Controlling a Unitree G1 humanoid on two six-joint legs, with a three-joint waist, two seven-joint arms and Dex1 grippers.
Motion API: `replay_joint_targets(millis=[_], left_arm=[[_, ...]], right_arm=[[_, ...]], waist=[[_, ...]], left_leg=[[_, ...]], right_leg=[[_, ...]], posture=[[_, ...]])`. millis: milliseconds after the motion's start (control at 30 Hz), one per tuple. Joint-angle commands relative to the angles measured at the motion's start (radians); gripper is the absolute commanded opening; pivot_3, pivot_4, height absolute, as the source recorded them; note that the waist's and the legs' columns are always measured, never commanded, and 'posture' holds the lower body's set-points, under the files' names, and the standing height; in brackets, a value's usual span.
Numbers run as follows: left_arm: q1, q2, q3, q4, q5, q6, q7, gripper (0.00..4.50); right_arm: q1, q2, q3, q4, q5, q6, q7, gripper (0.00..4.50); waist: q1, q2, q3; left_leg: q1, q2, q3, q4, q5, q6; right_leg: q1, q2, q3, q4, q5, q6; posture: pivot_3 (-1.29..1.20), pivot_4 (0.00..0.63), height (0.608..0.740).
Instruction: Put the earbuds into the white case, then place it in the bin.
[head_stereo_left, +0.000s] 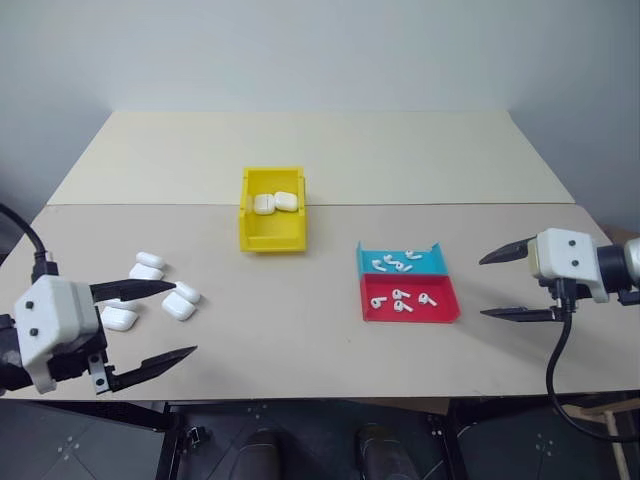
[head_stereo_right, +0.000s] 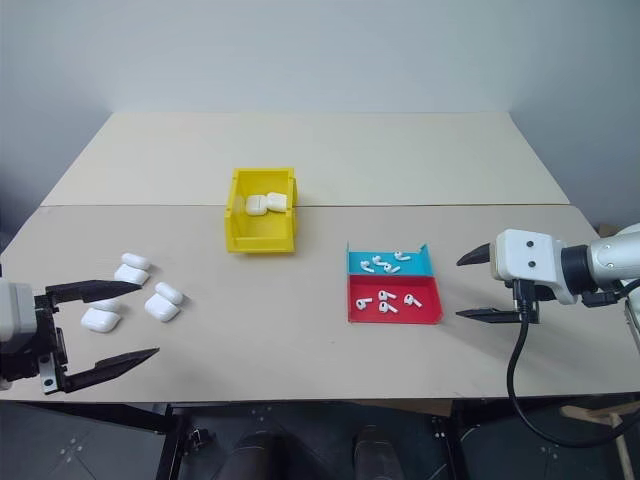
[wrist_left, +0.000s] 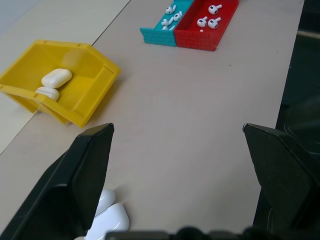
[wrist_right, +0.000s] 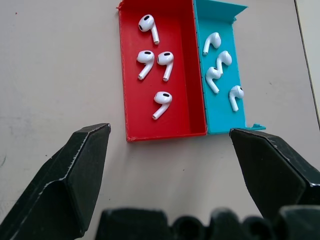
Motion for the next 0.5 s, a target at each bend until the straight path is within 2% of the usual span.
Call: replay_joint_targets(millis=[33, 500], left_arm=[[-0.008, 0.007, 0.024, -0.001, -0.003, 0.014, 0.003, 4.5], [0.053, -0.026, 0.13, -0.124, -0.008, 0.173, 0.12, 4.5]], right_arm=[[-0.022, -0.014, -0.025, -0.021, 0.014, 0.0, -0.006, 4.45], [-0.048, -0.011, -0.008, -0.004, 0.009, -0.011, 0.003, 4.45]], waist=[[0.0, 0.0, 0.0], [-0.001, 0.0, 0.0]], left_leg=[[0.0, 0.0, 0.0, 0.0, 0.0, 0.0], [0.0, 0.0, 0.0, 0.0, 0.0, 0.0]], right_leg=[[0.0, 0.0, 0.0, 0.0, 0.0, 0.0], [0.0, 0.0, 0.0, 0.0, 0.0, 0.0]], posture=[[0.0, 0.15, 0.74], [0.0, 0.15, 0.74]])
